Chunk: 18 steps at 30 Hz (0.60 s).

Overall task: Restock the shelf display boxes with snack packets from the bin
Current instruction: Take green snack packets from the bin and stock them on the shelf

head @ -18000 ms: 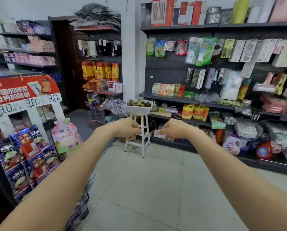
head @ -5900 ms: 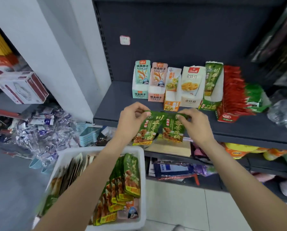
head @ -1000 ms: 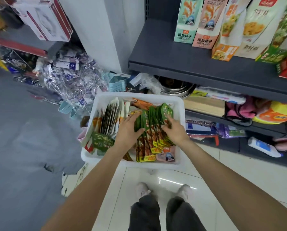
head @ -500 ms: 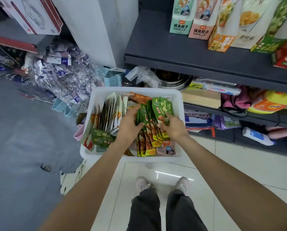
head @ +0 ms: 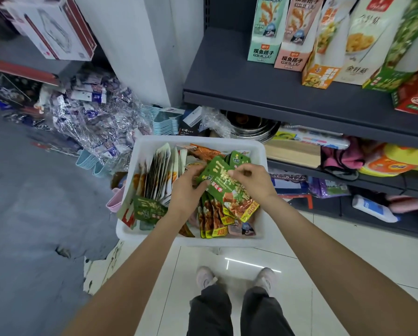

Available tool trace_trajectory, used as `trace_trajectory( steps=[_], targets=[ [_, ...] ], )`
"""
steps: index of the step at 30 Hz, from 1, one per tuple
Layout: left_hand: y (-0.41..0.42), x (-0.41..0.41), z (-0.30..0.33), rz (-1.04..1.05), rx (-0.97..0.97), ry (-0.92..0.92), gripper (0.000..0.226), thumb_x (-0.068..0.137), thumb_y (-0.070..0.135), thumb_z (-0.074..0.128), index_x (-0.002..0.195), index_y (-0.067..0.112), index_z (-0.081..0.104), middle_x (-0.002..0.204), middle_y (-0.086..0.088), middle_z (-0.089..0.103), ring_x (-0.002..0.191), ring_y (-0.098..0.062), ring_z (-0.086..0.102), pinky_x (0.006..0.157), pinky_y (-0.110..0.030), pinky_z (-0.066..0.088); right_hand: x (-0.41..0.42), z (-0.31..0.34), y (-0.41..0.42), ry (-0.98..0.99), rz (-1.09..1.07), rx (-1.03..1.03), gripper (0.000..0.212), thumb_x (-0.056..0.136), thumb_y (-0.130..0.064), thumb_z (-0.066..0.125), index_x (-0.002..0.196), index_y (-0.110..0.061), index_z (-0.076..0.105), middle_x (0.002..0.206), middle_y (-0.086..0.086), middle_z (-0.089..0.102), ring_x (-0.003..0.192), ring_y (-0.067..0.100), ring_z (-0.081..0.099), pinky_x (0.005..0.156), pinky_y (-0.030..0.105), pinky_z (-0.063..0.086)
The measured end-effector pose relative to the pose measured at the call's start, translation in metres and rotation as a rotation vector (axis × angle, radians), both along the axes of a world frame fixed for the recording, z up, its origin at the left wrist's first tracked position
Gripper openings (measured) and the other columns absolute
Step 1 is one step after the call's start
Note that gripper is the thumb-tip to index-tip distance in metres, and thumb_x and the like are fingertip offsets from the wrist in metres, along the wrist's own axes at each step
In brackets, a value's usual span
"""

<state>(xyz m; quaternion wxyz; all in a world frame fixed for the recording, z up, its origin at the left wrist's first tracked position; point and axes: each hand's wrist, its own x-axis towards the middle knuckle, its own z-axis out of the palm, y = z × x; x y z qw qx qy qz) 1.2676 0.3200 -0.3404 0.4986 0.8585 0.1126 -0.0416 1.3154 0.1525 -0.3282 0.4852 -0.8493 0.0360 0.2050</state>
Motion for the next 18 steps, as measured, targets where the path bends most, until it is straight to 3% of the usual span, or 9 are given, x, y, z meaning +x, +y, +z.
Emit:
trace_trajectory(
  steps=[2,4,6,8,9,11,13,15,18],
  targets=[
    [0.000,0.001,0.001,-0.030,0.016,0.011,0.034,0.089,0.017,0.062,0.123,0.012,0.059,0.116,0.000,0.064,0.100,-0.014,0.061,0.079,-0.014,0.046,0.002,0.004,0.003,-0.033,0.044,-0.017,0.027,0.085,-0.027,0.069,0.067,-0.017,0.051,0.070,-0.002,0.052,0.065,0.010,0.048,0.062,0.024,0.037],
    [0.002,0.001,0.002,-0.034,-0.018,0.036,0.038,0.089,0.016,0.063,0.126,0.012,0.056,0.116,0.002,0.063,0.101,-0.016,0.060,0.084,-0.020,0.049,0.005,0.010,0.004,-0.065,0.121,-0.052,0.028,0.085,-0.022,0.069,0.071,-0.017,0.045,0.067,-0.002,0.047,0.059,0.010,0.043,0.058,0.026,0.033],
    [0.004,0.001,0.005,-0.019,-0.086,0.079,0.045,0.088,0.009,0.063,0.130,0.013,0.051,0.113,0.001,0.058,0.099,-0.015,0.057,0.081,-0.015,0.047,0.008,0.015,0.001,-0.079,0.166,-0.093,0.013,0.089,-0.017,0.064,0.093,-0.015,0.051,0.075,-0.001,0.051,0.060,0.011,0.046,0.057,0.027,0.034],
    [0.005,0.003,0.008,-0.006,-0.096,0.110,0.049,0.088,0.005,0.062,0.133,0.014,0.046,0.110,-0.004,0.056,0.094,-0.016,0.056,0.078,-0.014,0.045,0.011,0.019,-0.008,-0.124,0.146,-0.153,0.025,0.092,-0.014,0.058,0.117,-0.017,0.055,0.085,0.000,0.055,0.067,0.016,0.051,0.057,0.026,0.034],
    [0.005,0.005,0.009,-0.003,-0.076,0.119,0.049,0.088,0.005,0.061,0.134,0.013,0.045,0.109,-0.005,0.056,0.092,-0.017,0.056,0.079,-0.016,0.045,0.012,0.020,-0.014,-0.149,0.118,-0.159,0.022,0.093,-0.014,0.057,0.115,-0.017,0.058,0.084,-0.001,0.056,0.068,0.017,0.052,0.055,0.025,0.034],
    [0.004,0.010,0.010,-0.001,0.001,0.114,0.046,0.089,0.007,0.061,0.133,0.011,0.048,0.104,-0.007,0.059,0.090,-0.017,0.058,0.079,-0.019,0.045,0.014,0.019,-0.025,-0.170,0.027,-0.120,0.010,0.093,-0.017,0.057,0.085,-0.019,0.062,0.071,-0.001,0.055,0.064,0.017,0.050,0.053,0.024,0.033],
    [0.004,0.017,0.011,0.024,0.082,0.102,0.037,0.090,0.008,0.060,0.127,0.008,0.056,0.106,-0.010,0.066,0.092,-0.018,0.060,0.080,-0.016,0.044,0.015,0.017,-0.031,-0.167,-0.059,-0.098,0.034,0.093,-0.022,0.057,0.061,-0.018,0.047,0.058,-0.001,0.043,0.057,0.016,0.039,0.055,0.029,0.032],
    [0.003,0.023,0.013,0.061,0.118,0.101,0.028,0.090,0.005,0.059,0.118,0.006,0.063,0.109,-0.012,0.068,0.095,-0.017,0.062,0.082,-0.012,0.042,0.014,0.019,-0.033,-0.180,-0.108,-0.070,0.040,0.093,-0.025,0.058,0.059,-0.011,0.041,0.055,-0.002,0.034,0.056,0.015,0.034,0.060,0.038,0.043],
    [0.004,0.026,0.019,0.083,0.136,0.096,0.021,0.088,0.003,0.061,0.107,0.005,0.069,0.103,-0.010,0.069,0.085,-0.011,0.059,0.076,-0.006,0.038,0.014,0.020,-0.032,-0.204,-0.120,-0.051,0.024,0.092,-0.024,0.059,0.078,-0.006,0.059,0.056,-0.002,0.040,0.059,0.016,0.040,0.069,0.051,0.051]
  ],
)
